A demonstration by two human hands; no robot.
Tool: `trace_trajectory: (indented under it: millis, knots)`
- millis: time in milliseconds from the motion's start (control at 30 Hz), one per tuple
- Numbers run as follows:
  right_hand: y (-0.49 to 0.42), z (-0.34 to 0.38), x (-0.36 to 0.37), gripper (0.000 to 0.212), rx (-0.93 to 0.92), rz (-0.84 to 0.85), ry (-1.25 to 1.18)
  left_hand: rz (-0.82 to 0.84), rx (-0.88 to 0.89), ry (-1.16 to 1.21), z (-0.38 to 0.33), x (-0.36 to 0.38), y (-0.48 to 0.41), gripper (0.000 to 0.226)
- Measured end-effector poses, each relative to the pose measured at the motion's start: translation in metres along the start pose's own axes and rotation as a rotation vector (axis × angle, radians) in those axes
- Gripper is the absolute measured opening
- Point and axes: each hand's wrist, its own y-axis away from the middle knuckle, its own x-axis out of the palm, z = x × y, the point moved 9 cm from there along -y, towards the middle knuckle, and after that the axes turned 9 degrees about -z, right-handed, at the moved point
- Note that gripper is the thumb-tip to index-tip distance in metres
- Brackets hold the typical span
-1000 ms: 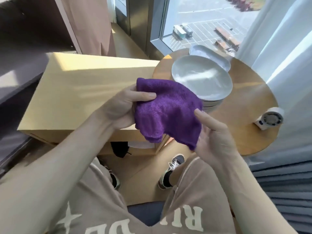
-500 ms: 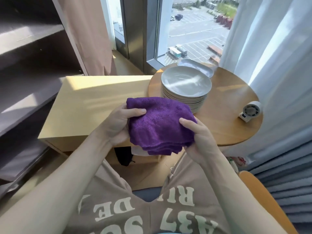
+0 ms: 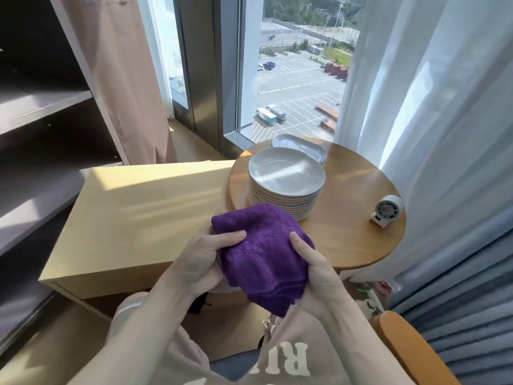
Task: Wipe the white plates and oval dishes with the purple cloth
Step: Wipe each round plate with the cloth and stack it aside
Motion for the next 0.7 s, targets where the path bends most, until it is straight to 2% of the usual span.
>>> trace_trajectory:
  millis: [167,367,500,600,700]
  knots:
    - [-0.017,-0.014,0.010,0.050,0.003,0.020,-0.076,-0.035,-0.009,0.029,-0.003,-0.011,-0.023,0.029]
    - [-0.034,0.019,0.002,0.075,-0.132,0.018,-0.002,-0.243,0.056,-0.097,-0.007,-0.038,-0.049,0.048]
    - [-0.039,0.022,-0.003,0.086,-0.152,-0.028,0.037,-0.221,-0.014,-0.084,0.018,-0.028,-0.054,0.045]
    - [-0.040,0.016,-0.013,0.068,-0.170,-0.107,0.035,-0.230,-0.130,-0.203,0.052,-0.023,-0.053,0.041]
    - [-0.035,0.007,-0.031,0.056,-0.180,-0.227,0.054,-0.241,-0.161,-0.337,0.073,-0.032,-0.052,0.054]
